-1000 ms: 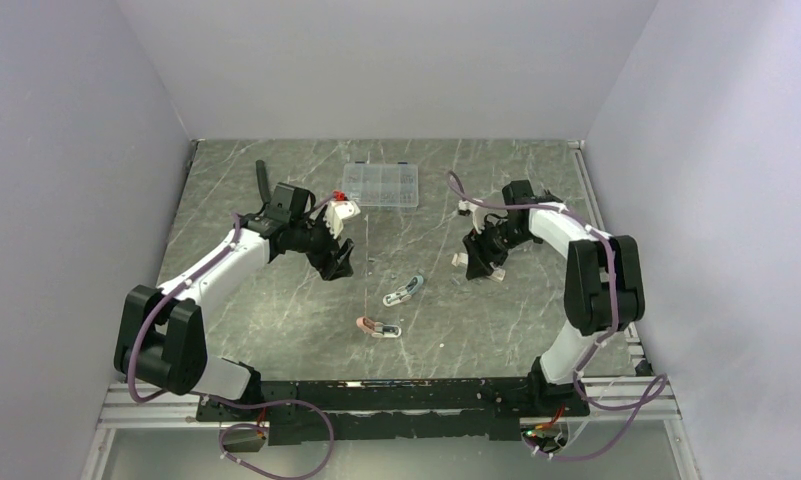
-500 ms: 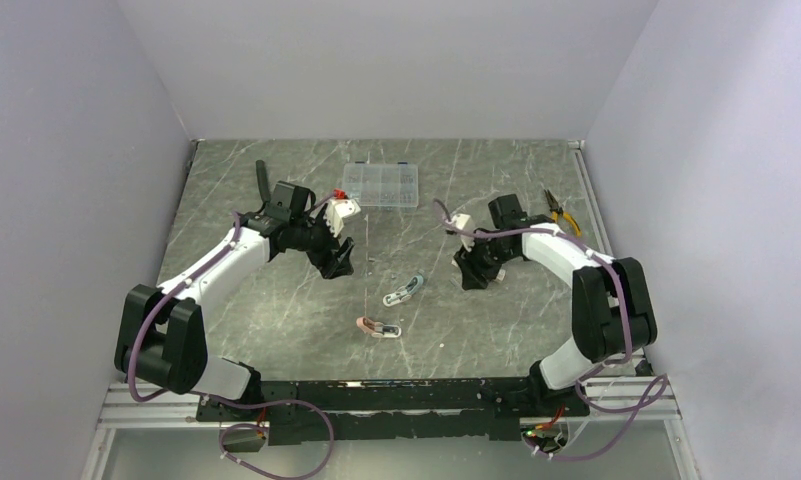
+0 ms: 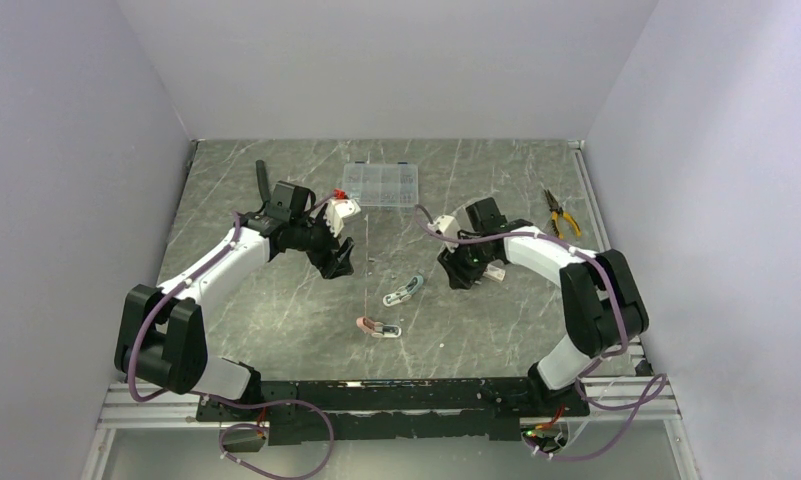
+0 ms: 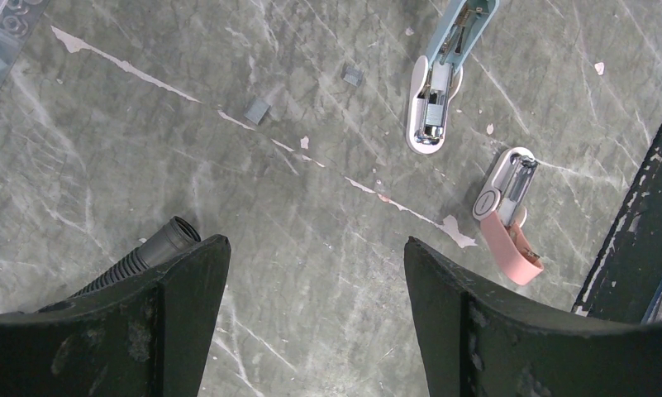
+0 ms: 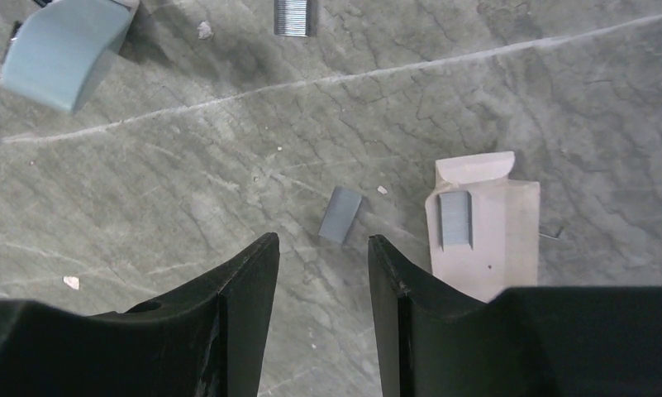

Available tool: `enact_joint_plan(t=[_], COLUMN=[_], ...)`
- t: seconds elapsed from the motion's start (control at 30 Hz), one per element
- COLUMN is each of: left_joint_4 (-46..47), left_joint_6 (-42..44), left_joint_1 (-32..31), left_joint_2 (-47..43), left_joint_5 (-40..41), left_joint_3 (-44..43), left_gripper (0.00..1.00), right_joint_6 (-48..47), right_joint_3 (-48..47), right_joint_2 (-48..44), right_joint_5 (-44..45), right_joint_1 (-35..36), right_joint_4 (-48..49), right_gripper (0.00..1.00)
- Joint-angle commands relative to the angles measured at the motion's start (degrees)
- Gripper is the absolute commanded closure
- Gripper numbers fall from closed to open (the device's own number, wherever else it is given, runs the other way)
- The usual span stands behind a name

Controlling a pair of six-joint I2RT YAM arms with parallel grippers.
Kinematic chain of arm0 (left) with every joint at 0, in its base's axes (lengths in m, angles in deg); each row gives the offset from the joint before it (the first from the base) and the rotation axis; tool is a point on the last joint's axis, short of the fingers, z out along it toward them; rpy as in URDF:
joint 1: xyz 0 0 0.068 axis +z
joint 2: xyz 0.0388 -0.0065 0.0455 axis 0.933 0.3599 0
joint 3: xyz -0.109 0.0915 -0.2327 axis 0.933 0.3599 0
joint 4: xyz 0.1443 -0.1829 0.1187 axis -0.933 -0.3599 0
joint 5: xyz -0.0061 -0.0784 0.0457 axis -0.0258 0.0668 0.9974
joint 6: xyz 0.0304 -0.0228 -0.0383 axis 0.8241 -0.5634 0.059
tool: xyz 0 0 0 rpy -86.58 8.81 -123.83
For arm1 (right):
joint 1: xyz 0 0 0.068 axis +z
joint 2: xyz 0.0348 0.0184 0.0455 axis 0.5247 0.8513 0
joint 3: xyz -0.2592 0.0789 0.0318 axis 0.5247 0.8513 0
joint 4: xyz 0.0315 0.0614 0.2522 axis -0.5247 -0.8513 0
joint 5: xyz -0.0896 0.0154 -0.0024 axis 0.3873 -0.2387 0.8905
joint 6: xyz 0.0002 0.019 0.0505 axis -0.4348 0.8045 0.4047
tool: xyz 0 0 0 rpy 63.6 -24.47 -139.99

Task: Load the staples into the stapler
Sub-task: Pick up the staple from the center of the board.

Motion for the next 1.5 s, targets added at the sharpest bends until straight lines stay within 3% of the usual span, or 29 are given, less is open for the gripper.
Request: enact_joint_plan(t=[0.0, 0.63, 0.8, 1.0, 1.2, 1.33, 1.47], left_joint_4=[-0.07, -0.63, -0.22, 3.58, 6.38, 7.86, 11.37], left_joint_6=[0.25, 0.67, 0.64, -1.07, -0.98, -4.86, -9.37], left_joint_1=[0.22, 0.2, 0.21, 0.21, 0.1, -1.71, -5.98], left_joint_2=[-0.28, -0.44, -0.71, -2.75, -2.42, 2.46, 6.59], left_joint_5=[-0.26, 0.34, 0.69, 3.72, -8.82, -18.33, -24.51], left_joint_3=[-1.85, -2.12, -2.07, -1.82, -3.62, -10.85, -17.99], left_gripper=[0.18, 0.18, 0.17, 0.05, 0.05, 0.12, 0.12], right_joint_6=[3.73, 6.14, 5.97, 5.0, 4.74, 4.76, 8.43], right_joint_3=[-0.94, 1.95, 1.2, -2.04, -5.71, -8.73, -11.6], right_joint_2=[1.66, 3.28, 3.04, -1.27, -7.6, -12.14, -15.85], right_joint_5=[2.94, 11.47, 9.71, 4.19, -3.52, -9.61, -15.15], right_joint_1=[1.88, 4.32, 4.21, 2.72, -0.02, -0.29, -0.32], right_joint_4=[3.0, 3.81, 2.15, 1.38, 1.76, 3.13, 7.1], right_gripper=[0.53, 0.69, 0.79, 0.85, 0.86, 0.87, 0.85])
